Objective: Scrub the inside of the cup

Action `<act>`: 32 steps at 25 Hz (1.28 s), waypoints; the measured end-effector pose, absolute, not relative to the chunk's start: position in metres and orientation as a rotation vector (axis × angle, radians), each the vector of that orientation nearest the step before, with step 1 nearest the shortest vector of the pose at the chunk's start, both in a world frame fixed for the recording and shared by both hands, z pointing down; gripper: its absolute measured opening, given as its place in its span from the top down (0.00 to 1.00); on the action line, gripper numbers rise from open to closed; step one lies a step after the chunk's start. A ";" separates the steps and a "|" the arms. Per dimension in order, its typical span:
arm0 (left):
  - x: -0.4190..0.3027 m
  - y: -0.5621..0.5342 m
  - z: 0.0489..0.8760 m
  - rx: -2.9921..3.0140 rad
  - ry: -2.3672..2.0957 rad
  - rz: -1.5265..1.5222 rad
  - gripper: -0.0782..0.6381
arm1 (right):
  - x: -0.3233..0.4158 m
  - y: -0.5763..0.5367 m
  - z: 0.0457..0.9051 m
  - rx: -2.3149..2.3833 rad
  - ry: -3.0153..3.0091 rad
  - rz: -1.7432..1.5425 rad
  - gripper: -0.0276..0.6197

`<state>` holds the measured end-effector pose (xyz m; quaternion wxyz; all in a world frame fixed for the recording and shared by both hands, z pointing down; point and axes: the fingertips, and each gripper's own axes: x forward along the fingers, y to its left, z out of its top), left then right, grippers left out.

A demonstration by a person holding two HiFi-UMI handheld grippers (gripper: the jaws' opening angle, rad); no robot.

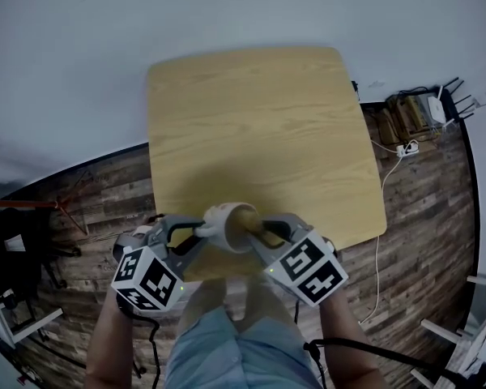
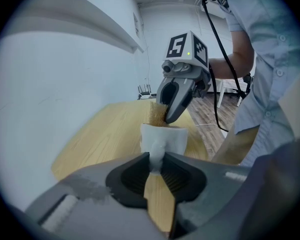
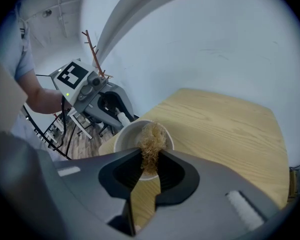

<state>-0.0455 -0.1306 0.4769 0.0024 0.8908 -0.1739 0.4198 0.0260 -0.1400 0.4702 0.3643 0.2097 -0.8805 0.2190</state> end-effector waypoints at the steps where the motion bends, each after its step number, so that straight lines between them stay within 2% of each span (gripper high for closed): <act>1: -0.046 -0.130 0.477 2.793 -0.548 1.317 0.77 | 0.027 -0.137 0.471 0.539 -2.262 0.568 0.85; 18: -0.053 -0.126 0.486 2.768 -0.603 1.308 0.77 | 0.008 -0.109 0.482 0.520 -2.274 0.733 0.85; 32: -0.069 -0.112 0.505 2.741 -0.627 1.208 0.77 | -0.003 -0.126 0.430 0.650 -2.388 0.670 0.85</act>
